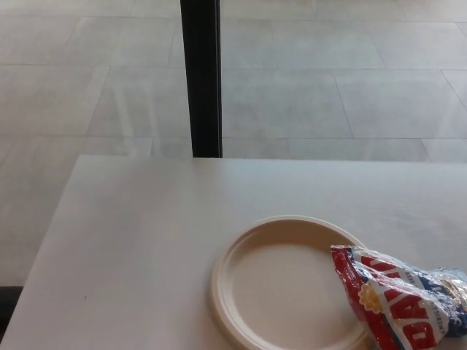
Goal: The robot uses its right hand to pick up a bag of sunflower seeds kept in the middle of the desk and tilts it over a plate kept next to it to pour out a few seeds and then puts the bag of seeds back on the desk
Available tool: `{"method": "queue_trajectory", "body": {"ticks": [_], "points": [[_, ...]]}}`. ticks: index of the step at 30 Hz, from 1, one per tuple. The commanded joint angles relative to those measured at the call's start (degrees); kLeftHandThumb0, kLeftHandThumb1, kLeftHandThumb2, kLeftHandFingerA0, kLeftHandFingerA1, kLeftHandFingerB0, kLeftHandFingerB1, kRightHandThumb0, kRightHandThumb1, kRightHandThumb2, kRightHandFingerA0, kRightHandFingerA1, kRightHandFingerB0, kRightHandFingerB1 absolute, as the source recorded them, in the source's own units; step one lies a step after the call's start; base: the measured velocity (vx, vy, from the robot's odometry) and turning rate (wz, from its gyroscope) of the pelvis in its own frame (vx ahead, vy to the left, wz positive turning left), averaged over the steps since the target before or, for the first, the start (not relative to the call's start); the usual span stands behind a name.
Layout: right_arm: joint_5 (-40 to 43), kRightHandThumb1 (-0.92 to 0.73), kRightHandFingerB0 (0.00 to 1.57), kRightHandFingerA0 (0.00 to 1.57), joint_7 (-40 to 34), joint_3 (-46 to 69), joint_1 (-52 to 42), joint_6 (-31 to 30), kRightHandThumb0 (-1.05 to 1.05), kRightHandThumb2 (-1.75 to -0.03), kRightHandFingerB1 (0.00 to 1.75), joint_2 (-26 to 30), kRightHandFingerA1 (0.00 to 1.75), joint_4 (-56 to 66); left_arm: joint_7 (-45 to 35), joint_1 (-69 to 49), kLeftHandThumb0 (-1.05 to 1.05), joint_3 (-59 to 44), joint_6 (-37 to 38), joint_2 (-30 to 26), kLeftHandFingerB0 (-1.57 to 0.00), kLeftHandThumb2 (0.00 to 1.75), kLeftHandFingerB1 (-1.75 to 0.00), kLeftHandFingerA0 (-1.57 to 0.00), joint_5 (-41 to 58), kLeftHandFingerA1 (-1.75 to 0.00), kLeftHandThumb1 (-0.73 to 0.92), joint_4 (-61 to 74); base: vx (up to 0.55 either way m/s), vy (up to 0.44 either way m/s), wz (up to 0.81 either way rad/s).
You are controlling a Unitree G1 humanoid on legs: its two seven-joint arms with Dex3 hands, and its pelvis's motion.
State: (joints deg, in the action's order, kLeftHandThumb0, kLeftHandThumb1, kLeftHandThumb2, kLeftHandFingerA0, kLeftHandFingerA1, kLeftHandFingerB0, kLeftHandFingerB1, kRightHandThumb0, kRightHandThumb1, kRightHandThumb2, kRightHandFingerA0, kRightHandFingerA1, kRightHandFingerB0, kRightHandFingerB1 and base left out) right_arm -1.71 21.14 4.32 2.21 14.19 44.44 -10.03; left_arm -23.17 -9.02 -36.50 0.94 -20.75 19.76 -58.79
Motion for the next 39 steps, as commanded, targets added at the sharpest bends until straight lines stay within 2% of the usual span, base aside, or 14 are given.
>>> {"method": "queue_trajectory", "body": {"ticks": [1, 4, 6, 7, 12, 14, 18, 19, 23, 26, 27, 31, 36, 39], "points": [[-4.6, -0.41, 0.06, 0.0, 1.3, -1.6, 1.1, 4.0, -0.68, -0.82, 0.14, 1.3, 0.08, -1.1, -0.4, -0.1, -0.65, 0.2, 0.4, -1.4, 0.0, 1.08, -0.57, -0.09, 1.0, -0.66, 0.49, -0.4, 0.0, 0.0, 0.0], [-6.5, -0.39, 0.05, 0.0, 1.4, -3.0, 1.7, 3.2, -0.64, -0.79, 0.18, 1.4, 0.09, -0.3, -0.3, -0.1, -0.57, 0.1, 0.0, -1.2, -0.07, 0.84, -0.65, -0.1, 1.3, -0.84, 0.66, -0.3, 0.0, 0.0, 0.0], [-7.3, -0.39, 0.05, 0.0, 1.4, -3.5, 1.9, 3.1, -0.65, -0.8, 0.17, 1.3, 0.09, 0.1, -0.1, 0.4, -0.55, 0.0, -0.1, -1.5, -0.04, 1.09, -0.58, -0.15, 1.4, -0.69, 0.51, -1.5, 0.0, 0.0, 0.0], [-8.0, -0.39, 0.05, 0.0, 1.4, -3.9, 2.1, 3.0, -0.66, -0.79, 0.16, 1.4, 0.08, 0.4, 0.2, 0.2, -0.58, 0.4, 0.3, -1.5, -0.07, 0.84, -0.63, -0.11, 0.9, -0.83, 0.66, -1.1, 0.0, 0.0, 0.0], [-9.8, -0.43, 0.02, 0.0, 1.8, -5.5, 3.3, 2.3, -0.7, -0.55, 0.25, 0.8, 0.22, 1.1, 1.3, 0.5, -0.35, 0.7, 0.0, -1.7, -0.09, 1.19, -0.59, -0.2, 1.0, -0.68, 0.61, -1.9, 0.0, 0.0, 0.0], [-11.0, -0.41, 0.03, 0.0, 1.9, -6.9, 3.2, 3.5, -0.68, -0.8, 0.12, 0.5, 0.11, 1.1, 1.3, 0.3, -0.34, 1.0, 0.6, -1.8, -0.09, 1.2, -0.59, -0.22, 0.6, -0.69, 0.63, -1.7, 0.0, 0.0, 0.0], [-12.6, -0.41, 0.01, 0.0, 1.5, -8.7, 3.1, 4.7, -0.7, -0.8, 0.11, 0.5, 0.1, 0.2, 1.8, 0.5, -0.57, 1.3, 0.6, -2.0, -0.1, 1.03, -0.61, -0.17, 0.6, -0.74, 0.6, -2.1, 0.0, 0.0, 0.0], [-13.6, -0.43, 0.0, 0.0, 1.9, -9.8, 2.9, 4.1, -0.7, -0.55, 0.25, 0.4, 0.17, 0.2, 2.2, 0.7, -0.57, 1.0, 0.0, -1.9, -0.1, 1.03, -0.62, -0.17, 1.1, -0.74, 0.58, -2.2, 0.0, 0.0, 0.0], [-15.5, -0.4, 0.0, 0.0, 1.2, -11.8, 3.3, 3.5, -0.67, -0.79, 0.09, 0.0, 0.1, -3.0, 1.4, 0.4, -0.6, 1.7, 1.2, -2.4, -0.06, 1.06, -0.58, -0.15, 0.3, -0.71, 0.56, -3.2, 0.0, 0.0, 0.0], [-17.1, -0.43, 0.0, 0.0, 0.5, -12.8, 4.7, 3.3, -0.69, -0.54, 0.2, 0.1, 0.17, -6.4, 0.8, 0.4, -0.59, 1.3, 0.8, -2.5, -0.08, 1.05, -0.6, -0.14, 1.1, -0.7, 0.57, -3.3, 0.0, 0.0, 0.0], [-17.5, -0.43, 0.0, 0.0, 0.2, -13.0, 5.2, 3.6, -0.72, -0.55, 0.18, -0.1, 0.19, -7.7, 0.9, 0.2, -0.35, 1.4, 0.9, -2.4, -0.1, 1.19, -0.6, -0.2, 1.1, -0.67, 0.6, -3.1, 0.0, 0.0, 0.0], [-19.5, -0.41, 0.0, 0.0, -2.7, -13.7, 7.4, 4.3, -0.7, -0.8, 0.08, -0.8, 0.12, -12.8, 0.9, -0.6, -0.56, 1.9, 0.6, -2.0, -0.07, 0.86, -0.64, -0.11, 1.0, -0.82, 0.68, -1.1, 0.0, 0.0, 0.0], [-19.7, -0.37, 0.0, 0.0, -2.8, -13.4, 8.6, 3.5, -0.66, -0.8, 0.16, -1.8, 0.2, -12.4, 1.2, 0.3, -0.34, 1.6, 1.2, -2.3, -0.09, 1.2, -0.59, -0.19, 1.3, -0.67, 0.63, -2.9, 0.0, 0.0, 0.0], [-19.0, -0.38, 0.04, 0.03, -1.9, -12.9, 8.8, 2.8, -0.66, -0.81, 0.21, -2.1, 0.22, -10.9, 1.1, 0.5, -0.56, 1.6, 0.9, -2.5, -0.1, 1.01, -0.61, -0.16, 1.5, -0.74, 0.61, -3.2, 0.0, 0.0, 0.0]]}}
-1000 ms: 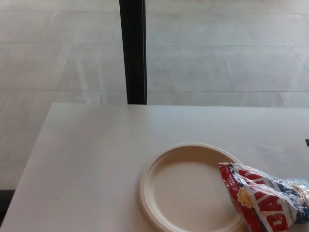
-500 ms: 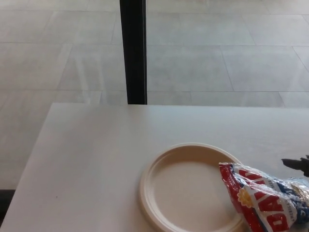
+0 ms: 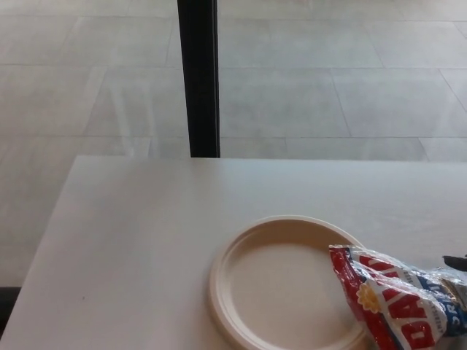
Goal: The robot uses its right hand to pick up a bag of sunflower seeds kept in the middle of the desk and tilts it over a plate kept next to it to pour out a few seeds and then puts the bag of seeds back on the desk
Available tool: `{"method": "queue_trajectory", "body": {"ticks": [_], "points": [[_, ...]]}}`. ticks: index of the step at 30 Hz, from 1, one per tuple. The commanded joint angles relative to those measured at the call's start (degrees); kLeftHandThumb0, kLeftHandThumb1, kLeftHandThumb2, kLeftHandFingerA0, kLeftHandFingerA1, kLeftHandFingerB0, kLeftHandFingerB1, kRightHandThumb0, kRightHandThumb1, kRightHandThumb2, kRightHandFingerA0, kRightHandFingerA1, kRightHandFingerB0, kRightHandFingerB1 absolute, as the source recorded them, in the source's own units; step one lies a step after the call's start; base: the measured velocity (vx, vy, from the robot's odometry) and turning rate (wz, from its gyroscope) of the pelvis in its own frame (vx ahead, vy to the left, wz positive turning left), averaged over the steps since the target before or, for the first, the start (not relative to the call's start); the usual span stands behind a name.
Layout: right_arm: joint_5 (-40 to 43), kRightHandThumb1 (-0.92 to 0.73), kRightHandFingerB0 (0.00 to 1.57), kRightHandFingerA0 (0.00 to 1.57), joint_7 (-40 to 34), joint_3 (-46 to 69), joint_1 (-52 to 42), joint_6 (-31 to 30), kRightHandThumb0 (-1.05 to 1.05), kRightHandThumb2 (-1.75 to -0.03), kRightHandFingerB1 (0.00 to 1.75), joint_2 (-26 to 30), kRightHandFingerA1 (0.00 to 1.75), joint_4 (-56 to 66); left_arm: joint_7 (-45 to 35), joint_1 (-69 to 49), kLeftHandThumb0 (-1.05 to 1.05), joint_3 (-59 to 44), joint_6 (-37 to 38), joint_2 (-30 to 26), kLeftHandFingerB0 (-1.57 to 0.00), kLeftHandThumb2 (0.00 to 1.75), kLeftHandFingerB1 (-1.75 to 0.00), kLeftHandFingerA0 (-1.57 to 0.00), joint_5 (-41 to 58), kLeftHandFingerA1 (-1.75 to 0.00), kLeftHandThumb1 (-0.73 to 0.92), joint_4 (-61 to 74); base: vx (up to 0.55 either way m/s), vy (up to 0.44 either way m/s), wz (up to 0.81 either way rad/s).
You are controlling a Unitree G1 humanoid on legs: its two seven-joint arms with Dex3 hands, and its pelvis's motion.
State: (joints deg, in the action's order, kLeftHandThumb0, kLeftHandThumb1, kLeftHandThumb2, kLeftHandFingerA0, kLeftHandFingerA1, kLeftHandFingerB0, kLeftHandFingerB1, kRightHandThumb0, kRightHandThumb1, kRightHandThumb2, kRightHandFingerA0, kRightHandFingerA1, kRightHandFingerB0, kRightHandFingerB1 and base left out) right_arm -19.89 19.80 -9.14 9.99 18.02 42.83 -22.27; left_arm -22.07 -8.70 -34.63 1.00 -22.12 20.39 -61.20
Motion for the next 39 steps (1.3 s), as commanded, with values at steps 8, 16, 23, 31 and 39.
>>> {"method": "queue_trajectory", "body": {"ticks": [8, 16, 23, 31, 39], "points": [[-0.1, -0.37, 0.05, 0.02, -0.3, 1.5, 1.0, -1.2, -0.62, -0.79, 0.29, -2.3, 0.34, 4.0, -0.3, -0.8, -0.59, 0.5, 0.9, -0.9, -0.07, 1.06, -0.59, -0.16, 0.4, -0.7, 0.58, 0.6, 0.0, 0.0, 0.0], [-2.6, -0.34, 0.0, 0.01, 2.4, -0.6, 0.4, -4.2, -0.59, -0.79, 0.24, -0.9, 0.27, 2.7, -0.1, -1.4, -0.61, 0.6, 0.9, -0.3, -0.06, 1.05, -0.59, -0.15, 0.7, -0.69, 0.56, 1.4, 0.0, 0.0, 0.0], [-5.0, -0.36, 0.0, 0.0, 2.5, -2.7, 1.3, -7.9, -0.61, -0.78, 0.18, -1.3, 0.25, 0.0, -0.6, -0.1, -0.66, 0.8, 1.6, -0.7, 0.0, 1.09, -0.55, -0.11, 0.8, -0.66, 0.5, -0.8, 0.0, 0.0, 0.0], [-6.3, -0.38, 0.0, 0.01, 1.3, -4.3, 3.2, -8.6, -0.64, -0.78, 0.17, -3.2, 0.41, 0.1, -0.6, -0.3, -0.66, 1.6, 2.4, -0.6, -0.01, 1.07, -0.56, -0.12, 0.7, -0.67, 0.49, -0.5, 0.0, 0.0, 0.0], [-5.5, -0.53, 0.03, 0.21, 1.5, -3.9, 2.9, -9.7, -0.56, -0.59, 0.2, -5.0, 0.43, 4.1, -0.8, -1.1, -0.7, 1.5, 2.1, -0.3, -0.06, 1.06, -0.6, -0.18, 1.0, -0.75, 0.64, 0.9, 0.0, 0.0, 0.0]]}}
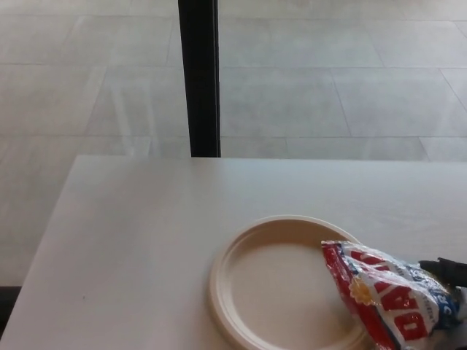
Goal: The robot uses its right hand to pick up a bag of sunflower seeds kept in the middle of the desk and tilts it over a plate kept next to it to pour out a few seeds and then puts the bag of seeds back on the desk
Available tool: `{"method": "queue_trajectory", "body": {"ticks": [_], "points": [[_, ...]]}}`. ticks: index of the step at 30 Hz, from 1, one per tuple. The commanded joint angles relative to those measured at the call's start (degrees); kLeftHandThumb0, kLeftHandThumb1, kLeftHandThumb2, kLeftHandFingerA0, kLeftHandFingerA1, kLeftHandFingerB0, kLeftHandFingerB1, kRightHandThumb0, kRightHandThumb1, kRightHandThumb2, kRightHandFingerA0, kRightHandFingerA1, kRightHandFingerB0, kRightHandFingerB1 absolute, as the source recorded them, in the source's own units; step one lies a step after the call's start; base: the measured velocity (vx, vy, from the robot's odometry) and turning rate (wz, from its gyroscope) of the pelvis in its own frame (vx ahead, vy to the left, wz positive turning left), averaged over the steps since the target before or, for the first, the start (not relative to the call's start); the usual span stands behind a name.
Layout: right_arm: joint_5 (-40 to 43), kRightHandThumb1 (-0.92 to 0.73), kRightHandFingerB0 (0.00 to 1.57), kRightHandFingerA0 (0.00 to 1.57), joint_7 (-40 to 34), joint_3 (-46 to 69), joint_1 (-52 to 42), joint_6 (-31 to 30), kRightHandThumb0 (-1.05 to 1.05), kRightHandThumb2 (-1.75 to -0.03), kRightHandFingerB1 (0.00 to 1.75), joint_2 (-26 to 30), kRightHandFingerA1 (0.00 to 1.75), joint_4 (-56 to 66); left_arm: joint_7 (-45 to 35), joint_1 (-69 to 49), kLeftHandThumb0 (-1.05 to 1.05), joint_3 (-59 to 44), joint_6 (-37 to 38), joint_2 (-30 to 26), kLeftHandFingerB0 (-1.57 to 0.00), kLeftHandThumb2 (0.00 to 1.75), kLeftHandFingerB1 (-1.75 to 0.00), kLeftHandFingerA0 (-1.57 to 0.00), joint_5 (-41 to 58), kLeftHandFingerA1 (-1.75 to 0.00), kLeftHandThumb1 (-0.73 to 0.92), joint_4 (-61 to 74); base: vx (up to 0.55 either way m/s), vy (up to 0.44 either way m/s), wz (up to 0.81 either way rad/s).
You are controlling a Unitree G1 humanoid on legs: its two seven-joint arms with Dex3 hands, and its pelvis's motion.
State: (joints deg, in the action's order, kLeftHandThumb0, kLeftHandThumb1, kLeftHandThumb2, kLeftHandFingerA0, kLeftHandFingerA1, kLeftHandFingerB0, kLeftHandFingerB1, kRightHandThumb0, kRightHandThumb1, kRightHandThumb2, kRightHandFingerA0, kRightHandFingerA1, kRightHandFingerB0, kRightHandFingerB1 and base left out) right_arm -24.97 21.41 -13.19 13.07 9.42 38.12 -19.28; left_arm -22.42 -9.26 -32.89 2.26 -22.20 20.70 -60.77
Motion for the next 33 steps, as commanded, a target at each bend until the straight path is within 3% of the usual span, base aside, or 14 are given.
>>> {"method": "queue_trajectory", "body": {"ticks": [1, 6, 7, 8, 9, 11, 12, 16, 17, 22, 24, 27, 29, 33], "points": [[-0.7, -0.41, 0.02, 0.21, -0.4, 0.2, -0.3, -1.0, -0.61, -0.79, 0.19, -0.2, 0.52, 1.1, -0.4, -0.9, -0.7, 0.0, 1.1, -0.1, -0.02, 0.84, -0.62, -0.06, 0.5, -0.92, 0.75, 1.0, 0.0, 0.0, 0.0], [0.1, -0.46, 0.06, 0.34, -2.4, 1.1, -0.7, 1.3, -0.66, -0.8, 0.29, -0.4, 0.55, -1.1, -0.8, -1.0, -0.83, 0.6, 3.3, -0.3, -0.09, 1.13, -0.52, -0.03, -0.3, -0.64, 0.61, -0.2, 0.0, 0.0, 0.0], [0.1, -0.46, 0.06, 0.35, -2.8, 1.3, -1.0, 1.6, -0.66, -0.81, 0.3, -0.4, 0.56, -1.1, -1.2, -1.3, -0.78, 0.7, 3.5, -0.3, -0.05, 0.79, -0.55, -0.06, -0.1, -0.75, 0.81, 0.0, 0.0, 0.0, 0.0], [0.8, -0.58, 0.1, 0.46, -2.8, 1.8, -1.3, 1.5, -0.63, -0.58, 0.28, -0.6, 0.5, -1.4, -0.7, -1.6, -0.78, 0.8, 3.0, -0.2, -0.09, 1.13, -0.57, -0.04, -0.1, -0.64, 0.63, 0.7, 0.0, 0.0, 0.0], [1.2, -0.51, 0.07, 0.57, -3.3, 2.4, -2.1, 0.8, -0.67, -0.83, 0.36, -0.9, 0.63, -1.0, 0.0, -2.2, -0.83, 1.6, 3.9, 0.1, -0.11, 1.16, -0.59, -0.13, -1.1, -0.68, 0.66, 1.5, 0.0, 0.0, 0.0], [-0.3, -0.66, 0.14, 0.73, -4.6, 2.4, -2.6, -0.2, -0.6, -0.61, 0.26, -1.2, 0.57, -0.6, -0.4, -2.2, -0.86, 1.1, 3.4, 0.4, -0.12, 1.17, -0.6, -0.13, -0.1, -0.69, 0.66, 1.5, 0.0, 0.0, 0.0], [-0.6, -0.66, 0.15, 0.81, -5.4, 2.4, -2.9, 0.0, -0.58, -0.6, 0.27, -1.4, 0.59, -0.7, 0.2, -1.9, -0.82, 1.1, 3.3, 0.5, -0.04, 0.75, -0.58, -0.15, -0.2, -0.8, 0.87, 1.2, 0.0, 0.0, 0.0], [-3.1, -0.7, 0.17, 0.93, -7.8, 1.7, -3.5, -0.9, -0.51, -0.62, 0.28, -2.0, 0.66, -0.5, -0.2, -1.9, -0.84, 0.6, 3.0, 0.7, -0.07, 0.76, -0.6, -0.08, 0.5, -0.8, 0.88, 1.3, 0.0, 0.0, 0.0], [-4.1, -0.71, 0.17, 0.96, -8.2, 1.3, -3.9, -2.1, -0.47, -0.63, 0.28, -2.2, 0.68, -0.3, -0.1, -2.3, -0.82, 0.7, 2.9, 0.8, -0.12, 1.16, -0.59, -0.09, 0.4, -0.67, 0.67, 1.8, 0.0, 0.0, 0.0], [-4.4, -0.78, 0.27, 1.07, -10.8, 1.2, -4.7, -2.1, -0.37, -0.63, 0.31, -3.8, 0.89, -1.2, 0.6, -2.8, -0.85, 1.2, 3.0, 0.9, -0.13, 1.19, -0.62, -0.13, -0.2, -0.69, 0.71, 2.7, 0.0, 0.0, 0.0], [-4.6, -0.8, 0.32, 1.08, -11.7, 1.0, -4.8, -2.0, -0.37, -0.65, 0.31, -4.6, 1.02, -1.3, 0.3, -2.7, -0.8, 1.1, 2.5, 0.8, -0.09, 0.83, -0.61, -0.09, 0.0, -0.75, 0.92, 2.6, 0.0, 0.0, 0.0], [-4.7, -0.81, 0.37, 1.1, -13.0, 0.9, -5.5, -1.2, -0.31, -0.65, 0.35, -5.6, 1.18, 0.3, -0.1, -2.1, -0.8, 0.6, 2.5, 1.0, -0.14, 1.19, -0.61, -0.04, 0.6, -0.65, 0.72, 1.9, 0.0, 0.0, 0.0], [-4.7, -0.86, 0.46, 0.96, -14.6, 0.5, -5.4, 1.8, -0.3, -0.67, 0.39, -5.9, 1.33, -0.6, -0.1, -1.4, -0.81, -0.2, 1.7, 1.0, -0.08, 0.8, -0.64, 0.0, 1.5, -0.77, 0.92, 1.0, 0.0, 0.0, 0.0], [-5.0, -0.84, 0.73, 0.84, -16.4, 0.3, -6.1, 2.5, -0.19, -0.76, 0.69, -6.8, 1.63, 1.6, -0.7, -1.1, -0.89, -0.1, 2.9, 0.8, -0.09, 0.83, -0.67, 0.0, 1.1, -0.76, 0.92, 0.0, 0.0, 0.0, 0.0]]}}
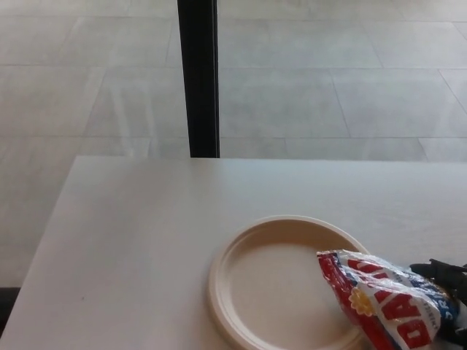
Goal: The robot uses its right hand to pick up a bag of sunflower seeds kept in the middle of the desk and tilts it over a plate kept next to it to pour out a few seeds and then puts the bag of seeds back on the desk
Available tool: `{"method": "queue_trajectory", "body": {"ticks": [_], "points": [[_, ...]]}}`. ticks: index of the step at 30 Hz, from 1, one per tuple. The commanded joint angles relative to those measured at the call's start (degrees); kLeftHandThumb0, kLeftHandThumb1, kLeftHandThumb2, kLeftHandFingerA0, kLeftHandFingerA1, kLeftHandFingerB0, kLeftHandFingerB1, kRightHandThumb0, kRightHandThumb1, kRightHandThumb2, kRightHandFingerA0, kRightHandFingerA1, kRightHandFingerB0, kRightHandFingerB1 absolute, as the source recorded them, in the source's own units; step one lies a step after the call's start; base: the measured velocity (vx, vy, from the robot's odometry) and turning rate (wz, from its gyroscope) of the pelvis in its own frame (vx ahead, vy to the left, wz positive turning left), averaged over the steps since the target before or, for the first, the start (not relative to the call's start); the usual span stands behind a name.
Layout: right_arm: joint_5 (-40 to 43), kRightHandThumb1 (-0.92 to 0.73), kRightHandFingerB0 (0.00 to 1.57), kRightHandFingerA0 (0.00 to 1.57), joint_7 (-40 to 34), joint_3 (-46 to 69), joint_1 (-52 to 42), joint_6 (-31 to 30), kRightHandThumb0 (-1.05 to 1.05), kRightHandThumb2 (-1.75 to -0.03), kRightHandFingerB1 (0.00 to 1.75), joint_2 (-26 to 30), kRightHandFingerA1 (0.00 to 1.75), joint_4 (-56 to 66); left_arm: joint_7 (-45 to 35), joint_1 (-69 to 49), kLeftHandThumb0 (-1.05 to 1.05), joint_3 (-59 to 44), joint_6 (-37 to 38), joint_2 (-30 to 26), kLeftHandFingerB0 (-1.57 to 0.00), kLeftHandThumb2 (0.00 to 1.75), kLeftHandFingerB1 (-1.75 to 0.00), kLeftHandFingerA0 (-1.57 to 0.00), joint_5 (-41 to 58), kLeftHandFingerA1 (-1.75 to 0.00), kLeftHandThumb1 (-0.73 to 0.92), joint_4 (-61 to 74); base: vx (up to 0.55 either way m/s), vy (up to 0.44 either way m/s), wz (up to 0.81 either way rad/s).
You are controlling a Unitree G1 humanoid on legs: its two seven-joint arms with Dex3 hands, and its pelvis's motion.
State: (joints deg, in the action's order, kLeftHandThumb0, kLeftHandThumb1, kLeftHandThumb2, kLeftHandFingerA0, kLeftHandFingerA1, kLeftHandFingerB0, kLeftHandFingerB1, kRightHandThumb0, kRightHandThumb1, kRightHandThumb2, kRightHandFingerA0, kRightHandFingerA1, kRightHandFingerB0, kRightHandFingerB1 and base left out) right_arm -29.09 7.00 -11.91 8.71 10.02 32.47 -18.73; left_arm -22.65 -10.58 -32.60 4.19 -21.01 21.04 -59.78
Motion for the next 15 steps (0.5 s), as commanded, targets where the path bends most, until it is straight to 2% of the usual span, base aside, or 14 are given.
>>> {"method": "queue_trajectory", "body": {"ticks": [1, 2, 3, 4, 5, 6, 10, 11, 12, 15], "points": [[-0.1, -0.77, 0.82, 0.93, -1.7, -0.7, -1.9, 2.2, -0.18, -0.83, 0.84, -1.2, 1.73, 1.8, -0.9, 0.2, -0.91, -0.4, 1.1, -0.5, -0.09, 0.83, -0.65, 0.0, 0.8, -0.74, 0.92, -1.2, 0.0, 0.0, 0.0], [0.5, -0.72, 0.87, 0.87, -1.5, -0.4, -2.0, 2.1, -0.14, -0.96, 0.97, -1.5, 1.68, 2.3, -0.9, 0.0, -0.95, -0.3, 1.4, -0.5, -0.08, 0.83, -0.67, 0.0, 0.6, -0.7, 0.92, -1.0, 0.0, 0.0, 0.0], [0.7, -0.68, 0.87, 0.86, -1.3, -0.3, -2.2, 2.1, -0.14, -1.01, 1.13, -1.5, 1.6, 2.5, -0.8, -0.1, -0.96, -0.3, 1.3, -0.6, -0.09, 0.82, -0.65, 0.0, 0.6, -0.74, 0.92, -0.9, 0.0, 0.0, 0.0], [0.6, -0.7, 0.72, 0.81, -1.7, -0.1, -2.2, 2.0, -0.16, -0.97, 1.48, -1.4, 1.69, 2.3, -0.2, 0.3, -0.95, -0.1, 1.2, -0.8, -0.1, 0.82, -0.67, -0.03, 0.2, -0.77, 0.92, -1.7, 0.0, 0.0, 0.0], [0.6, -0.7, 0.72, 0.81, -1.8, -0.1, -2.3, 2.0, -0.16, -0.97, 1.48, -1.4, 1.69, 2.3, -0.1, 0.3, -0.95, -0.1, 1.2, -0.8, -0.1, 0.82, -0.67, -0.03, 0.2, -0.77, 0.92, -1.9, 0.0, 0.0, 0.0], [0.5, -0.71, 0.67, 0.77, -1.9, 0.2, -2.5, 1.6, -0.17, -0.94, 1.56, -1.3, 1.75, 2.6, -0.3, 0.1, -0.98, 0.1, 1.3, -0.8, -0.06, 0.9, -0.63, -0.1, 0.1, -0.81, 0.92, -1.6, 0.0, 0.0, 0.0], [0.8, -0.67, 0.7, 0.81, -1.9, 0.7, -2.5, 0.4, -0.17, -1.02, 1.58, -1.6, 1.75, 3.3, -0.5, 0.4, -0.97, -0.7, 0.7, -0.7, -0.07, 0.87, -0.64, -0.1, 1.1, -0.81, 0.91, -1.5, 0.0, 0.0, 0.0], [1.0, -0.63, 0.71, 0.84, -1.2, 1.2, -2.5, -1.5, -0.19, -1.07, 1.56, -1.9, 1.75, 3.9, -0.3, 0.1, -0.95, -0.2, 1.7, -0.7, -0.1, 0.84, -0.7, -0.09, 0.4, -0.83, 0.92, -1.5, 0.0, 0.0, 0.0], [1.3, -0.61, 0.73, 0.85, -0.7, 1.4, -2.5, -2.4, -0.19, -1.08, 1.57, -2.0, 1.73, 4.1, -0.2, 0.1, -0.95, -0.2, 1.4, -0.7, -0.17, 1.26, -0.67, -0.1, 0.4, -0.71, 0.76, -1.4, 0.0, 0.0, 0.0], [1.7, -0.6, 0.74, 0.86, 0.0, 1.8, -2.3, -3.3, -0.2, -1.09, 1.58, -2.2, 1.73, 4.2, 0.1, 0.1, -0.94, -0.2, 0.8, -0.7, -0.17, 1.26, -0.66, -0.08, 0.5, -0.69, 0.77, -1.2, 0.0, 0.0, 0.0]]}}
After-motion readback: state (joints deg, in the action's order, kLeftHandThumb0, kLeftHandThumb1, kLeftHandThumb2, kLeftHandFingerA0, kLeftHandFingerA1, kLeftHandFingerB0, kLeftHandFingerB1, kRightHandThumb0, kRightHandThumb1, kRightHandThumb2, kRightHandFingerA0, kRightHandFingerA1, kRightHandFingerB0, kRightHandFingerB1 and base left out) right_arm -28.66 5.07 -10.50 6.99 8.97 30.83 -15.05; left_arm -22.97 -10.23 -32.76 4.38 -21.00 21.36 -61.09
